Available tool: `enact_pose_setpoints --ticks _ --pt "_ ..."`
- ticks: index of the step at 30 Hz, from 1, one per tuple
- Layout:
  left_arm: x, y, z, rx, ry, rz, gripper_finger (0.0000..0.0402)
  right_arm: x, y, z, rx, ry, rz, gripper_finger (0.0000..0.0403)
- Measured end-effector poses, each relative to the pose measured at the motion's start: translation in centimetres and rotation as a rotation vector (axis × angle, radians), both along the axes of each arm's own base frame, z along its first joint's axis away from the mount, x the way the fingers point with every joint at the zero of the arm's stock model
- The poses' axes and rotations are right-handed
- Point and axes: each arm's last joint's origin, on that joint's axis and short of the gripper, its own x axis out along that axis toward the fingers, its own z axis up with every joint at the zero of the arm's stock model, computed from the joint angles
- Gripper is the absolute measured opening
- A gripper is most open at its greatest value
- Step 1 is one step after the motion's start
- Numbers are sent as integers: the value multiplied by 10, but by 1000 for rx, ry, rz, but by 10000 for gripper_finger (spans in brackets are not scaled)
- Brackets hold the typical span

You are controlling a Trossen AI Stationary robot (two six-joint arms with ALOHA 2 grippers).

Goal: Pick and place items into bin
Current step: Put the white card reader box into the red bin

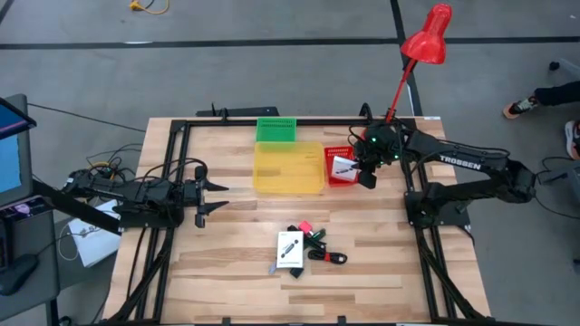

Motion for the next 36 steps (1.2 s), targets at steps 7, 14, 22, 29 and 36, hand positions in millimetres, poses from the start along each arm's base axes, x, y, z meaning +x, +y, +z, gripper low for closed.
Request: enact_pose_setpoints --ticks 7,14,22,29,36 --pt "0 0 0 0 0 0 185 0 0 0 0 0 0 66" --pt "0 0 0 -1 0 0 185 0 0 0 8 -4 -13 67" --pt "0 0 0 4 1 0 185 0 0 0 9 -9 -10 67" --pt "0 0 0 8 1 -1 185 1 1 1 36 -25 11 83" --pt "0 0 0 2 0 0 185 1 1 1 33 -27 9 126"
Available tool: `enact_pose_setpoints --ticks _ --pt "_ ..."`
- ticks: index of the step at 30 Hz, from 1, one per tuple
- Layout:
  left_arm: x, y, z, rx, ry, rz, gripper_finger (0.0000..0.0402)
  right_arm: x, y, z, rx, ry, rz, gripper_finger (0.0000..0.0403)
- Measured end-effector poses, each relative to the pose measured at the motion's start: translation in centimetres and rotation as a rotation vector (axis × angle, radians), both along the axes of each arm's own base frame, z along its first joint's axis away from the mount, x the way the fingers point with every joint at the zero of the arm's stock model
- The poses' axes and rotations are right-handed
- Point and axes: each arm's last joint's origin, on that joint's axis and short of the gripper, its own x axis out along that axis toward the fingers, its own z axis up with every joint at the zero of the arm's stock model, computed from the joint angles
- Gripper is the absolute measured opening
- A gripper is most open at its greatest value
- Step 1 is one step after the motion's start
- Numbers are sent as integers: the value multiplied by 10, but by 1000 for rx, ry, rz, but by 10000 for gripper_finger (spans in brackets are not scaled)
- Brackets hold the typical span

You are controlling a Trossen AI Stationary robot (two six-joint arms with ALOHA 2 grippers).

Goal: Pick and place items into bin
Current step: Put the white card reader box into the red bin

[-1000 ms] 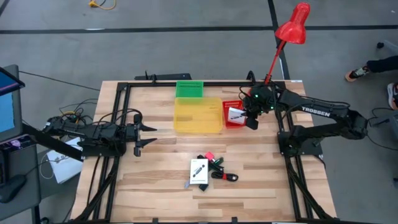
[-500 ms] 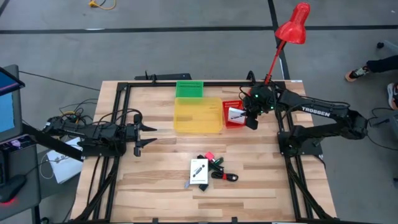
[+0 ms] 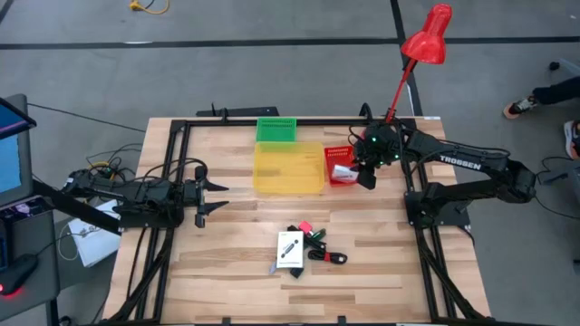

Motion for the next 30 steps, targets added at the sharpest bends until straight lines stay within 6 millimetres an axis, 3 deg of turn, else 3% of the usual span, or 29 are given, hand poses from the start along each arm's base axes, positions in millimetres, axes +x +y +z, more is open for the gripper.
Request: enact_pose_setpoints --ticks 11,30 --pt "0 0 0 0 0 0 185 2 -2 1 -23 -18 -16 161" --pt "0 0 0 9 1 0 185 7 2 4 -22 -54 -3 149"
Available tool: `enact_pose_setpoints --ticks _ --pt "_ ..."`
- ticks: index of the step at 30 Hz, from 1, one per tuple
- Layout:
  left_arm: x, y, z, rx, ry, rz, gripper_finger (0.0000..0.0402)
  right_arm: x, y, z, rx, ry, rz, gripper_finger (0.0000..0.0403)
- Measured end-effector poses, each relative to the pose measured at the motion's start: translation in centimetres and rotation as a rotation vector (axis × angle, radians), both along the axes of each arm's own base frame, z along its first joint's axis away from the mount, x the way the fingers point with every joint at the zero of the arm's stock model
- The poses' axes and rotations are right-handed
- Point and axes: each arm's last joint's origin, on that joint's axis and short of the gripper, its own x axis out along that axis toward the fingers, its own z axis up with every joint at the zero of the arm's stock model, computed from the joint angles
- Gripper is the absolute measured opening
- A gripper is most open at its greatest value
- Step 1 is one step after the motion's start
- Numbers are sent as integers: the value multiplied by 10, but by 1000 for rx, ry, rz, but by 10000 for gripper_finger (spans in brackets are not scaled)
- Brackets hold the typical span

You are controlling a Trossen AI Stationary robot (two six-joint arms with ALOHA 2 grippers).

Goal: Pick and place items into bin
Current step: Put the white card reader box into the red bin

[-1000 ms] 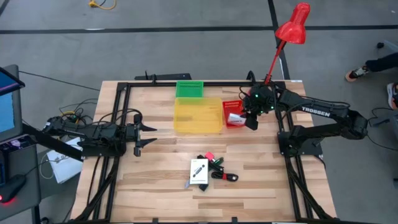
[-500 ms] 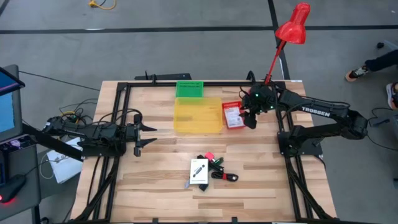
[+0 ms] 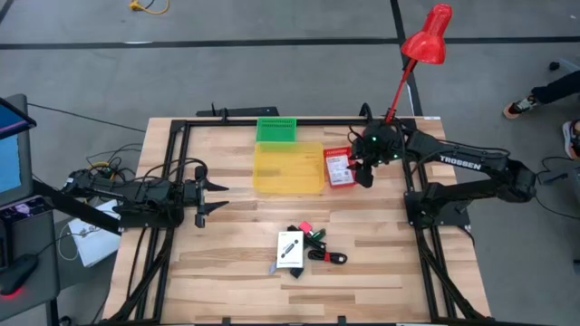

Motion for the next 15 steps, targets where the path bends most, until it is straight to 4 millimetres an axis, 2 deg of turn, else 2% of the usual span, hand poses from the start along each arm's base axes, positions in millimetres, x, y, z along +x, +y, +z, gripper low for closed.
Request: enact_pose_setpoints --ticks 5,15 --pt "0 0 0 -8 0 0 185 9 17 1 -16 -19 107 153" --pt "0 0 0 -6 -1 0 185 27 68 6 -106 -84 421 149"
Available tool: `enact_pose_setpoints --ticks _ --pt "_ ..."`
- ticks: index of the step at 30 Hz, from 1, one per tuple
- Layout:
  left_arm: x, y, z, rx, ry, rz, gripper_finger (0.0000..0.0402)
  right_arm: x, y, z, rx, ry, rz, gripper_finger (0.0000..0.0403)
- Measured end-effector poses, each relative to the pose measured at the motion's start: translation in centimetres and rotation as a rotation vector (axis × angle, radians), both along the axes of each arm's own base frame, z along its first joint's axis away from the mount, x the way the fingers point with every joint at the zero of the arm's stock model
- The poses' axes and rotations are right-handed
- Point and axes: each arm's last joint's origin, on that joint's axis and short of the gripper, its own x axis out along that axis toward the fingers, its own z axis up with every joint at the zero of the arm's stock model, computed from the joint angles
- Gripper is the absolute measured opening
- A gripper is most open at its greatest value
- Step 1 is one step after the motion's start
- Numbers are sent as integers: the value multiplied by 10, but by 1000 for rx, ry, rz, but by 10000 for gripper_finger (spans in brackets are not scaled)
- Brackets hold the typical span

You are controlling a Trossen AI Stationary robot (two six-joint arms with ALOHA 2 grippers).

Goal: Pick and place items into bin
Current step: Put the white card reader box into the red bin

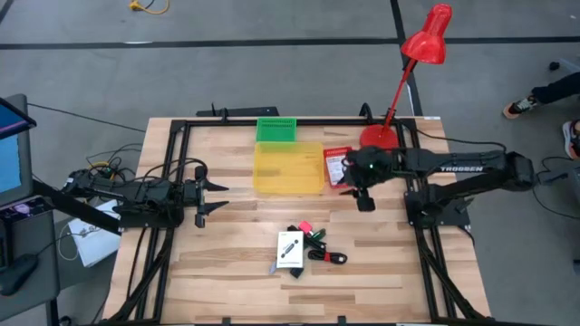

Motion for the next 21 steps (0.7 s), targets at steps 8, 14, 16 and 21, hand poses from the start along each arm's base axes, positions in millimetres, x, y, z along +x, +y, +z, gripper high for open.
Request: enact_pose_setpoints --ticks 8,14,16,21 --pt "0 0 0 5 1 0 185 12 34 10 178 -128 -12 142" --pt "0 0 0 -4 -1 0 185 21 54 11 407 -149 -206 143" --pt "0 0 0 2 0 0 185 27 61 6 472 -140 -280 146" --pt "0 0 0 -6 0 0 185 46 85 -23 608 -47 -485 156"
